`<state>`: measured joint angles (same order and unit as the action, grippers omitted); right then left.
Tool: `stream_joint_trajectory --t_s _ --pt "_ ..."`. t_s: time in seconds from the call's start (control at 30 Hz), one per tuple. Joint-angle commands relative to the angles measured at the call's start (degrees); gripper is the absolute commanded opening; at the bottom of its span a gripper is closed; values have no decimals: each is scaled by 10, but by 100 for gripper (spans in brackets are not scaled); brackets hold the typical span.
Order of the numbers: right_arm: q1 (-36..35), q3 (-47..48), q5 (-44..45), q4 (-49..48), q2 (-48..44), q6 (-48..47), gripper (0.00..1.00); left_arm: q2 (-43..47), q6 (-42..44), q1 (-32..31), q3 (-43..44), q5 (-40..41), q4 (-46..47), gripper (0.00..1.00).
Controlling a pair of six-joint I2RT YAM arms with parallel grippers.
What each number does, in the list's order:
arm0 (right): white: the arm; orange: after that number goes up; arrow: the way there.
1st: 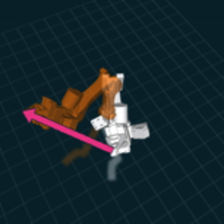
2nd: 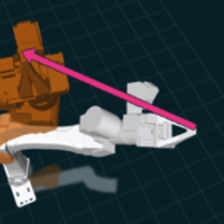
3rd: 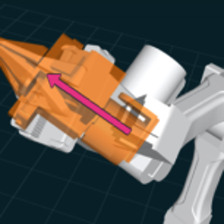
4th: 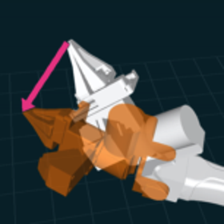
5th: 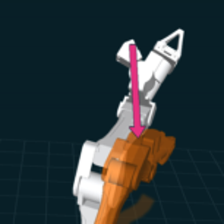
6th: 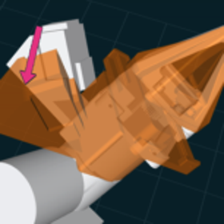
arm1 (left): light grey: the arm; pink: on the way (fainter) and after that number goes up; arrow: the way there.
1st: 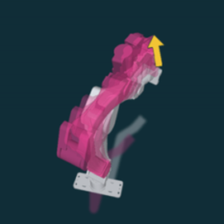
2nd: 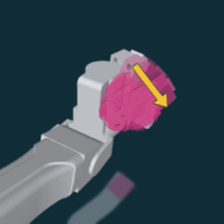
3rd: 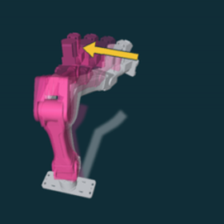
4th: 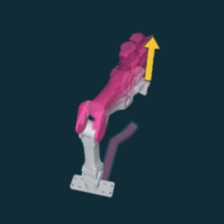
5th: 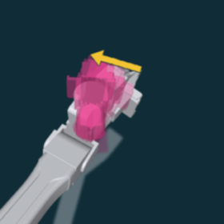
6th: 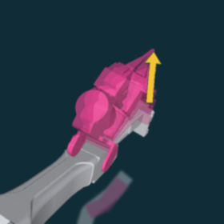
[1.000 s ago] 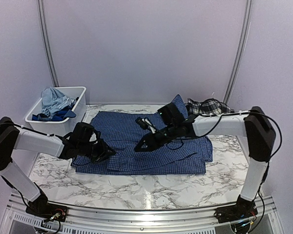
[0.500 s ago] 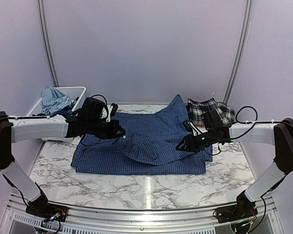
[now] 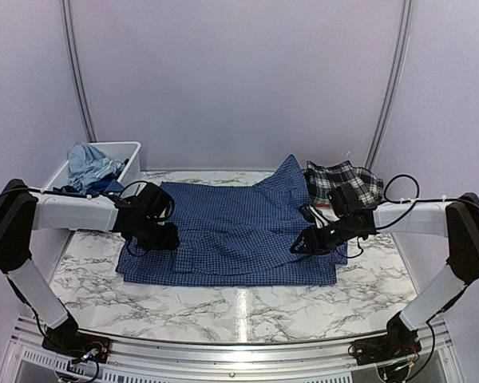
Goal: Fold and stack the mixed laundry pile
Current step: Move the 1/3-folded shirt to the center of the board.
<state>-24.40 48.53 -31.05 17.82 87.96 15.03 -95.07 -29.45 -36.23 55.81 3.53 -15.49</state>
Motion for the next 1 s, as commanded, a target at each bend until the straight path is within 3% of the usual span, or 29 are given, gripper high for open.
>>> stream_joint_trajectory --t_s 0.0,0.13,0.37,0.53,0.8,0.97 --pt "3 4 21 25 -8 -10 42 57 19 3 17 104 -66 71" --pt "2 13 36 22 0 -5 42 91 25 3 -4 73 -67 83" --pt "2 22 42 36 72 -3 42 21 -20 3 -45 12 -52 82" --pt "2 -32 34 40 66 17 42 39 -70 0 -108 -13 -34 78" --pt "-29 -152 7 71 -42 65 41 133 -183 -97 -223 -56 -38 72" --pt "-81 -179 -29 128 -171 117 41 251 -275 -172 -272 -66 -77 70"
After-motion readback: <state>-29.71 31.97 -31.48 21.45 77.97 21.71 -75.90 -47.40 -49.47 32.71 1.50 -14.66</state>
